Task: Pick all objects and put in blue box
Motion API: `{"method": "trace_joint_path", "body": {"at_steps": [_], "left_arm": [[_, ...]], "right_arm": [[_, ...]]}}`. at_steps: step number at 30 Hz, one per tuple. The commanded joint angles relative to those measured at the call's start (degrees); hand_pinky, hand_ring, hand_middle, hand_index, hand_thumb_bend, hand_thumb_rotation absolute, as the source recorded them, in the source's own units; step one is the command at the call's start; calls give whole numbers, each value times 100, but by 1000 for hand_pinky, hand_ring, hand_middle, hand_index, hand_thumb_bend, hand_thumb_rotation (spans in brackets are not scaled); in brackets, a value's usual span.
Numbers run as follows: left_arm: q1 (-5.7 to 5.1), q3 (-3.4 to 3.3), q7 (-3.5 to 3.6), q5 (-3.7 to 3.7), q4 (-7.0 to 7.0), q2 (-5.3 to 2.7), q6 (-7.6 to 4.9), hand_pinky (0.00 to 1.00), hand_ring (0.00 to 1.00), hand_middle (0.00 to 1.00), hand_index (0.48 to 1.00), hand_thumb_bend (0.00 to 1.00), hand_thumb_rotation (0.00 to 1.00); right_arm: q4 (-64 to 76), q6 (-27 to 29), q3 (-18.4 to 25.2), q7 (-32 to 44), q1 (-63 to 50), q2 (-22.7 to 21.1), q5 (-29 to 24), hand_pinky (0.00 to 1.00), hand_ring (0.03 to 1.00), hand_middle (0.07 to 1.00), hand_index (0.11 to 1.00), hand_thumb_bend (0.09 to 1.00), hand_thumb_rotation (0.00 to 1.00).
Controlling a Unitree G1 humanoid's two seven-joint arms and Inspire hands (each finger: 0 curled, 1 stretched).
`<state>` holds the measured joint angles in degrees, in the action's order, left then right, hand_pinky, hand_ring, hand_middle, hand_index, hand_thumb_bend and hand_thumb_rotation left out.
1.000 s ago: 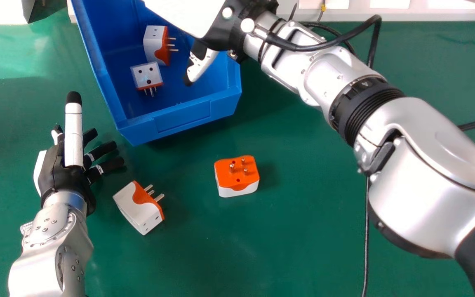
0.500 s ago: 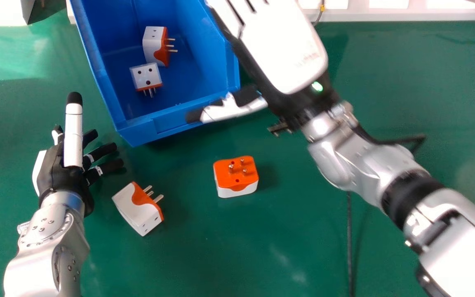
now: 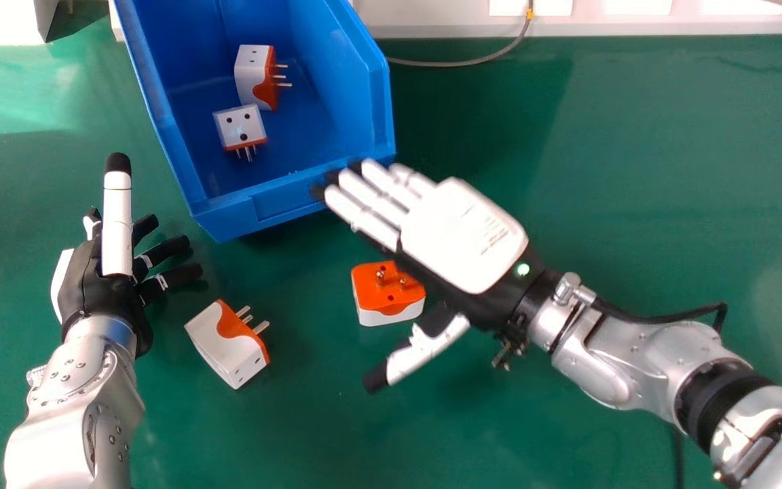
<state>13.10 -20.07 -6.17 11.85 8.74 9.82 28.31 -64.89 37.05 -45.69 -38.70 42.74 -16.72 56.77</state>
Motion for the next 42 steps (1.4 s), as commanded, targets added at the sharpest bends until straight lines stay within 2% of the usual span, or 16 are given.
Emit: {"method": "trace_joint_path", "body": {"at_steps": [1, 5, 8, 16, 18, 19, 20, 23, 24, 27, 30, 31, 33, 34, 38, 42], "left_arm": [[-152, -18, -31, 25, 14, -61, 141, 654, 756, 898, 997, 842, 927], [-203, -17, -26, 18, -53, -46, 171, 659, 760, 898, 995, 844, 926], [-270, -14, -24, 30, -225, -51, 255, 658, 760, 897, 995, 844, 926], [-307, -32, 20, 37, -323, -10, 345, 656, 758, 898, 993, 843, 925], [-322, -48, 44, 57, -374, 1, 387, 656, 758, 900, 993, 840, 926], [-326, -52, 51, 62, -388, 3, 399, 656, 758, 900, 993, 840, 926], [-324, -59, 59, 67, -381, 3, 396, 657, 759, 903, 993, 839, 926], [-319, -76, 71, 73, -367, 5, 396, 657, 760, 905, 993, 839, 926], [-323, -80, 69, 70, -382, 7, 412, 657, 760, 906, 993, 839, 926], [-341, -90, 59, 69, -466, 0, 475, 657, 761, 906, 993, 839, 926], [-352, -110, 71, 72, -476, 5, 489, 663, 766, 907, 993, 839, 926], [-350, -116, 80, 77, -467, 7, 483, 663, 766, 907, 993, 839, 926], [-344, -131, 93, 84, -459, 15, 486, 664, 766, 908, 992, 840, 925], [-348, -130, 91, 82, -476, 10, 495, 664, 766, 908, 992, 840, 925], [-372, -118, 77, 70, -568, -8, 553, 660, 764, 909, 992, 841, 924], [-367, -128, 87, 65, -560, 4, 572, 657, 764, 910, 993, 842, 924]], "right_arm": [[77, 67, 129, 197, -16, -48, -183, 906, 988, 995, 991, 953, 911], [83, -33, 94, 231, -109, 35, -113, 931, 990, 991, 983, 974, 931], [48, -94, -36, 418, -101, 107, 3, 949, 992, 985, 982, 988, 948], [135, -155, -3, 1528, 46, 46, -198, 928, 984, 980, 989, 985, 956], [211, -324, 42, 1784, 18, 56, -265, 910, 975, 976, 989, 955, 886], [248, -376, 54, 1862, 4, 54, -288, 910, 975, 976, 989, 955, 886], [290, -467, 61, 1965, -17, 66, -300, 873, 960, 965, 981, 894, 763], [427, -644, 70, 2158, -76, 74, -314, 860, 954, 960, 978, 873, 719], [495, -696, 63, 2213, -94, 62, -303, 840, 948, 953, 969, 839, 664], [653, -763, 60, 2311, -140, 13, -298, 818, 939, 945, 958, 805, 609], [667, -734, 53, 2349, -146, -8, -303, 764, 899, 905, 916, 678, 428], [640, -726, 41, 2361, -125, -3, -296, 764, 899, 905, 916, 678, 428], [628, -749, 13, 2401, -92, 1, -296, 742, 881, 889, 897, 602, 299], [630, -765, 7, 2426, -81, 1, -305, 742, 881, 889, 897, 602, 299], [601, -739, 32, 2352, -73, 6, -354, 708, 835, 852, 833, 561, 122], [523, -606, 184, 1866, -160, 54, -518, 653, 769, 797, 763, 551, 62]]}}
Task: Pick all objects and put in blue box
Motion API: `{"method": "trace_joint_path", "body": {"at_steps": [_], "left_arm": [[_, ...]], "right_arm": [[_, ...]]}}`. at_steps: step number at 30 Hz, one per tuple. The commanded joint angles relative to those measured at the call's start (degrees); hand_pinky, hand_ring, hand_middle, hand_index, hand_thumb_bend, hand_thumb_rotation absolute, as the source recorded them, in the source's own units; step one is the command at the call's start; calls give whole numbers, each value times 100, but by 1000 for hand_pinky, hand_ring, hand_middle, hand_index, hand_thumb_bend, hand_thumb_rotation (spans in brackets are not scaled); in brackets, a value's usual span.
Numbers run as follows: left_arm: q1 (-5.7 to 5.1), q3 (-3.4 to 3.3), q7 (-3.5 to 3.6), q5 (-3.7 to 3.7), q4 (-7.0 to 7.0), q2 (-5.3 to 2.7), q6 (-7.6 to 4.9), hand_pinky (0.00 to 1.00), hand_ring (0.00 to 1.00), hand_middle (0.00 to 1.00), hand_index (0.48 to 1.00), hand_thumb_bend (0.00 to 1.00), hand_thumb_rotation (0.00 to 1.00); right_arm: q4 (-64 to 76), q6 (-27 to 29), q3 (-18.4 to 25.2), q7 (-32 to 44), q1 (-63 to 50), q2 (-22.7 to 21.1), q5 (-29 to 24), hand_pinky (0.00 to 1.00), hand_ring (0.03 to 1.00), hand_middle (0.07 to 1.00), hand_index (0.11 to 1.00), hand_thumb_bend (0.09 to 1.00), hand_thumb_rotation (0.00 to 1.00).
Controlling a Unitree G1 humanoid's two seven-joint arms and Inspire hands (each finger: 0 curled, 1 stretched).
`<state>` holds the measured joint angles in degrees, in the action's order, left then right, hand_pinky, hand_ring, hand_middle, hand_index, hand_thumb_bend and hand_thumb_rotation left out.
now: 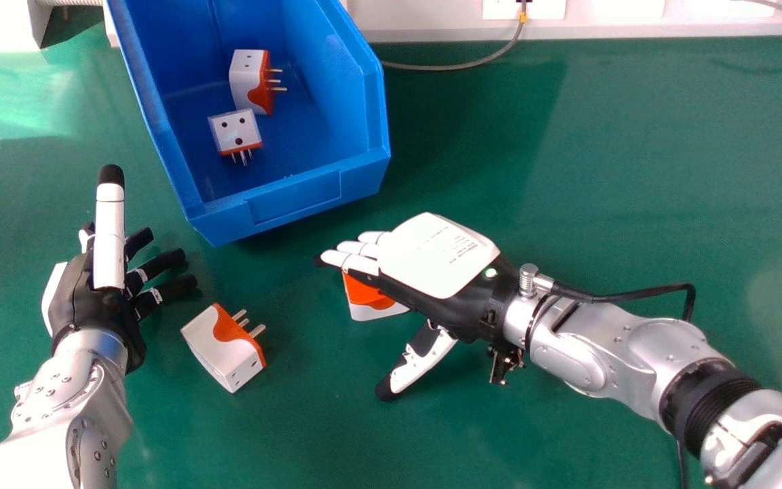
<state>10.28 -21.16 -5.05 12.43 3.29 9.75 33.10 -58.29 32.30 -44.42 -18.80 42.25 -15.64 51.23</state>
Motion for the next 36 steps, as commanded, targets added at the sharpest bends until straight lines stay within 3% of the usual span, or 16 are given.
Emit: {"method": "trace_joint_path", "body": {"at_steps": [1, 5, 14, 18, 23, 36], "left_arm": [[-81, -22, -16, 8, -1, 17, 84, 657, 764, 910, 993, 842, 924], [-85, -36, 1, 17, 10, 22, 78, 653, 763, 910, 993, 842, 924], [-127, -8, -17, -2, -79, 11, 91, 651, 762, 911, 993, 842, 924], [-132, -3, -5, -8, -89, 28, 93, 651, 762, 912, 993, 841, 924], [-109, -27, 19, 3, 25, 47, 30, 651, 762, 912, 993, 840, 924], [-111, -33, -6, 9, -8, 34, 64, 648, 759, 911, 991, 842, 923]], "right_arm": [[-142, -108, 97, -268, -146, -40, -2, 653, 769, 797, 763, 551, 62], [-165, -39, 171, -582, -217, 4, -85, 537, 657, 696, 684, 529, 40], [-242, 148, 217, -680, -185, 17, -118, 410, 535, 580, 610, 506, 16], [-263, 172, 246, -686, -175, 23, -121, 392, 517, 563, 600, 503, 12], [-304, 228, 266, -720, -156, 33, -113, 379, 504, 549, 592, 501, 10], [-304, 332, 266, -894, -146, 4, -64, 359, 478, 516, 563, 497, 4]]}}
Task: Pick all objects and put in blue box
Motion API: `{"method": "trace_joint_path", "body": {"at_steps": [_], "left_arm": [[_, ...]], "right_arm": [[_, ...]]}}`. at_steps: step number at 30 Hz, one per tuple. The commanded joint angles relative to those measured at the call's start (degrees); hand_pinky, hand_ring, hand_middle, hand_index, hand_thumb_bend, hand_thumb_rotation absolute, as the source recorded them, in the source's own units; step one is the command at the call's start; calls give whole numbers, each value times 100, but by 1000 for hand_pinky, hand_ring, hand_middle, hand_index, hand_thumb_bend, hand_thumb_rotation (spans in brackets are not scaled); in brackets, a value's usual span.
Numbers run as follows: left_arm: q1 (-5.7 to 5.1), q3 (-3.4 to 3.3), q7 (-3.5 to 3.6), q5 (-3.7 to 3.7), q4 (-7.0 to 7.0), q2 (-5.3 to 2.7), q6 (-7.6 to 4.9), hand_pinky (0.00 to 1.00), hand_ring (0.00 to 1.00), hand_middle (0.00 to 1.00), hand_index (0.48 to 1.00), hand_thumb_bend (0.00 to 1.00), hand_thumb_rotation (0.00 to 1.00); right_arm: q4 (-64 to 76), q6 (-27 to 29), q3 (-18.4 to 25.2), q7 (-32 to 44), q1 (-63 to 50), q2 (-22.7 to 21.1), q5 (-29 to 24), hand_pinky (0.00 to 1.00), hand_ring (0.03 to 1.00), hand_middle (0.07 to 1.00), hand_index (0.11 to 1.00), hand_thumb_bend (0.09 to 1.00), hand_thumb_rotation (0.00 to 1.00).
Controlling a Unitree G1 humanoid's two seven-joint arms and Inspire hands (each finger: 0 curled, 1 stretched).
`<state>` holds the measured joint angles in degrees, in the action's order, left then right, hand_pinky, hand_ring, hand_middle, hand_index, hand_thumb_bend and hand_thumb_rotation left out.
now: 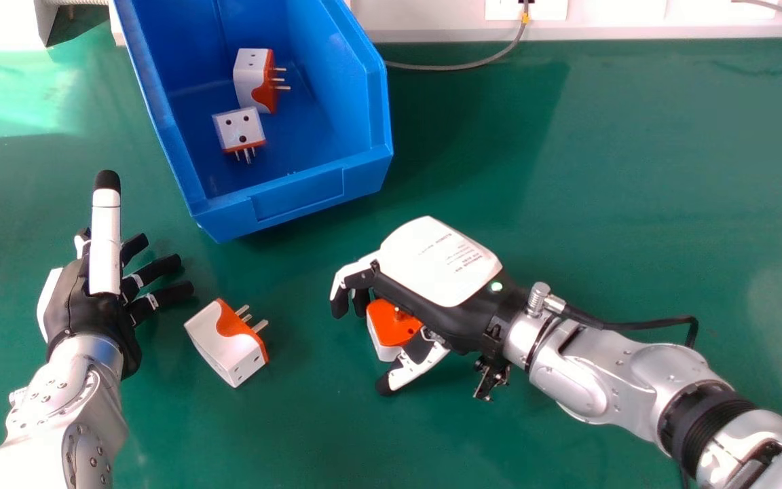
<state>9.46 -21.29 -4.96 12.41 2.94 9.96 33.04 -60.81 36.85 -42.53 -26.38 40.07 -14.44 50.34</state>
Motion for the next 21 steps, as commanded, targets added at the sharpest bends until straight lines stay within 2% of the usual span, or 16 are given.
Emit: {"method": "trace_joint_path", "body": {"at_steps": [1, 21], "left_arm": [[-30, -18, -18, 9, 23, 11, 73, 648, 759, 911, 991, 842, 923], [-29, -20, 8, -3, 22, 39, 88, 651, 760, 912, 991, 847, 922]], "right_arm": [[-49, -106, 85, -137, 74, -119, 19, 359, 478, 516, 563, 497, 4], [-133, 242, 228, -389, 75, -65, -72, 356, 470, 510, 530, 496, 0]]}}
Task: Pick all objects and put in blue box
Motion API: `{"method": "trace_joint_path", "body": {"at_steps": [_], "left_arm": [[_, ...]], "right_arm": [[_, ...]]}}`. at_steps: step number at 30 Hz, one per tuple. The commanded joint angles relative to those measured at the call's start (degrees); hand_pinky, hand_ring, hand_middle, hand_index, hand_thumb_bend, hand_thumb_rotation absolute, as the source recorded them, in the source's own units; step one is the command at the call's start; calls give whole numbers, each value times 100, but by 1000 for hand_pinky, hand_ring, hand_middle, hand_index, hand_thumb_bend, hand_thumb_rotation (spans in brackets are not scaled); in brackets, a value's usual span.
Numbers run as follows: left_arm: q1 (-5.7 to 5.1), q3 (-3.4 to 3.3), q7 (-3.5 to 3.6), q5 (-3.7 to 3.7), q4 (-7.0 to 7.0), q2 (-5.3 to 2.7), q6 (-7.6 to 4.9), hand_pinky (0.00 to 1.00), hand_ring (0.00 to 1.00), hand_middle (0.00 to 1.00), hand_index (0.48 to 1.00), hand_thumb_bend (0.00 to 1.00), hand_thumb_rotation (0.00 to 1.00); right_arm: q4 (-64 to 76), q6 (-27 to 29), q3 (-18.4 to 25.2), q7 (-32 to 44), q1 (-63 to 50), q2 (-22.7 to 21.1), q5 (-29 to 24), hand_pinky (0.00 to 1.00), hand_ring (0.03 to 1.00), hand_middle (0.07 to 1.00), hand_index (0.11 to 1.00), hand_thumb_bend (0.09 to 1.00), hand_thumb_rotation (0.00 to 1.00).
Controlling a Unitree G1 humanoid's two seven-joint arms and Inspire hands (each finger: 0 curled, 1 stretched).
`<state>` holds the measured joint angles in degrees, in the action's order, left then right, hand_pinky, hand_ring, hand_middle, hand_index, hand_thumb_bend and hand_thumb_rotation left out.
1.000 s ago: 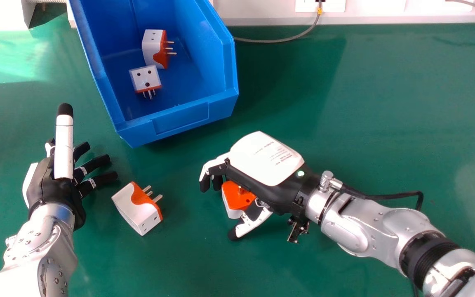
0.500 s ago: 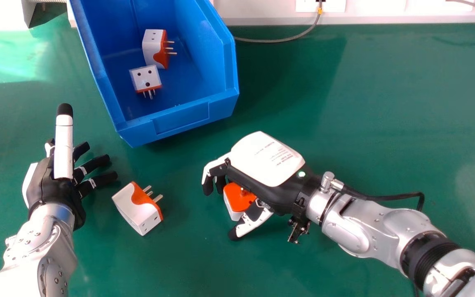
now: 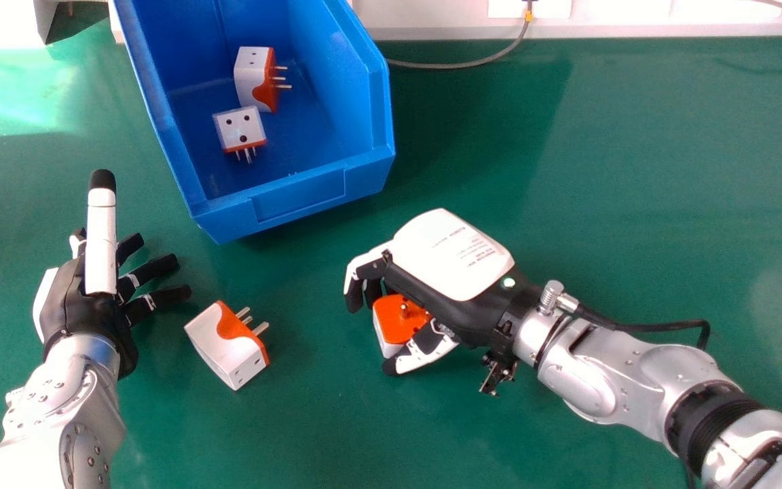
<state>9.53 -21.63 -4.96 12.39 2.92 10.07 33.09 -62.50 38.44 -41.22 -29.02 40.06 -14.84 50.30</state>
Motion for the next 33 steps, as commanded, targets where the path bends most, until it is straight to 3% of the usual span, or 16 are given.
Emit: {"method": "trace_joint_path", "body": {"at_steps": [1, 8, 16, 33], "left_arm": [[-32, 13, 1, -2, 21, 27, 89, 651, 760, 912, 991, 847, 922], [-7, 0, 0, 6, 74, 26, 68, 652, 760, 908, 992, 849, 922], [-26, 17, -3, -14, 40, 33, 89, 655, 761, 906, 992, 850, 922], [0, 20, 1, -23, 74, 65, 105, 647, 754, 908, 992, 850, 922]], "right_arm": [[41, 87, 104, -119, 74, -24, -77, 356, 470, 510, 530, 496, 0], [59, 163, 139, -213, 64, -30, -77, 355, 468, 511, 525, 496, 0], [53, 227, 168, -439, 45, -16, -45, 354, 466, 513, 524, 496, 0], [42, 185, 199, -285, 57, -18, -103, 355, 467, 516, 519, 496, 0]]}}
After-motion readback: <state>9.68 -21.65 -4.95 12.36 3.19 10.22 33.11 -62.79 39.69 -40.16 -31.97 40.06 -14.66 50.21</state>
